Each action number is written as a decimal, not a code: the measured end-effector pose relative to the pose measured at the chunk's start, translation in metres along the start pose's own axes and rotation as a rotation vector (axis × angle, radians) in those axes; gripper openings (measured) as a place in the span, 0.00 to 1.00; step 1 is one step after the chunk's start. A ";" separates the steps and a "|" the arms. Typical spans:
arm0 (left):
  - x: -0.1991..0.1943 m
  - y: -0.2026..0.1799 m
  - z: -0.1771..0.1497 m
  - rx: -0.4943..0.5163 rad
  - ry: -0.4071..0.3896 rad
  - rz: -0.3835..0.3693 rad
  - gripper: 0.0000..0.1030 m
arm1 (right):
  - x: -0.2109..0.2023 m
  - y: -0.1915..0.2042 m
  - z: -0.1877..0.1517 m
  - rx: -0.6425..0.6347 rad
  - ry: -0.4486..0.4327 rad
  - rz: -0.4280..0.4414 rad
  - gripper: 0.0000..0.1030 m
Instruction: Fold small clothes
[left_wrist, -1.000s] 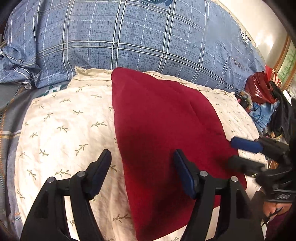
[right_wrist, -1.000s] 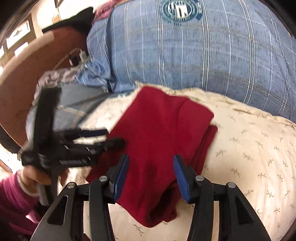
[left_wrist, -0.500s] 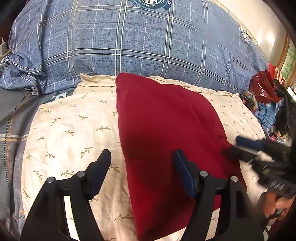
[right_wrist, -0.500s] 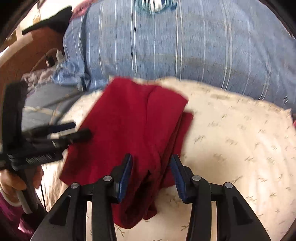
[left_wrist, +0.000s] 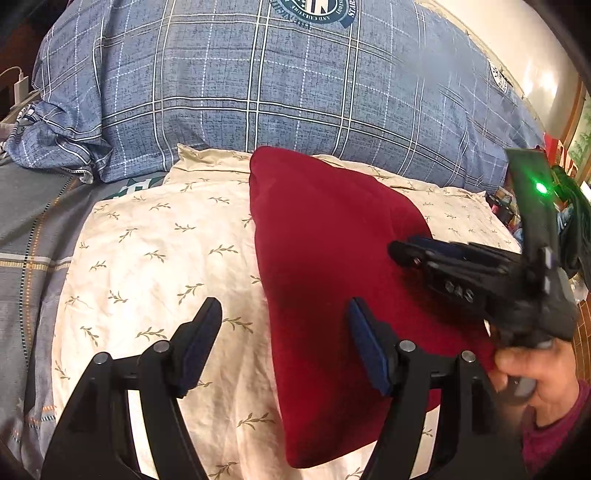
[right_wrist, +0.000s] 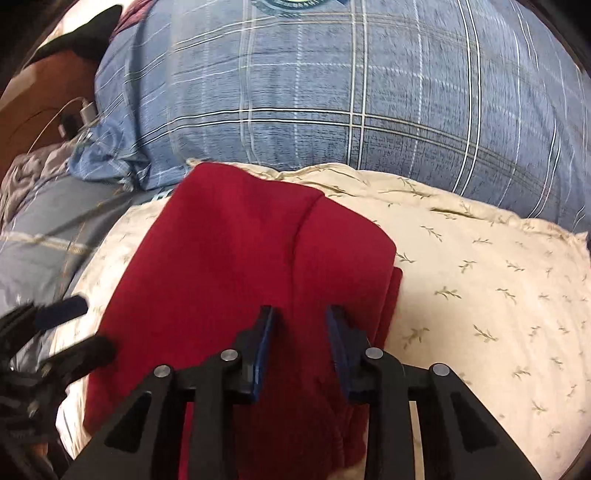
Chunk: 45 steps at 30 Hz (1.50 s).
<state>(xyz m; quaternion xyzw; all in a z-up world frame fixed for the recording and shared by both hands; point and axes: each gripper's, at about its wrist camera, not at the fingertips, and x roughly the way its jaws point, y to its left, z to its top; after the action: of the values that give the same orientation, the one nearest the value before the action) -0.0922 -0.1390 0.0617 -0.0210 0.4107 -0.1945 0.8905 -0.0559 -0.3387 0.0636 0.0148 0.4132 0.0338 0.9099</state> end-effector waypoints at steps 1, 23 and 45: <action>0.000 0.000 0.000 0.001 -0.002 0.003 0.68 | 0.001 -0.001 0.002 -0.001 0.001 -0.003 0.28; -0.002 -0.004 -0.004 0.001 -0.014 0.025 0.68 | -0.048 -0.001 -0.052 0.005 0.004 -0.002 0.37; -0.051 -0.008 -0.009 0.015 -0.129 0.077 0.68 | -0.116 0.025 -0.046 0.039 -0.186 -0.004 0.73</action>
<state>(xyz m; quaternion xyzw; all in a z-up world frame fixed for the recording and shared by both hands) -0.1312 -0.1271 0.0942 -0.0111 0.3516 -0.1613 0.9221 -0.1674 -0.3227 0.1220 0.0348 0.3276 0.0222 0.9439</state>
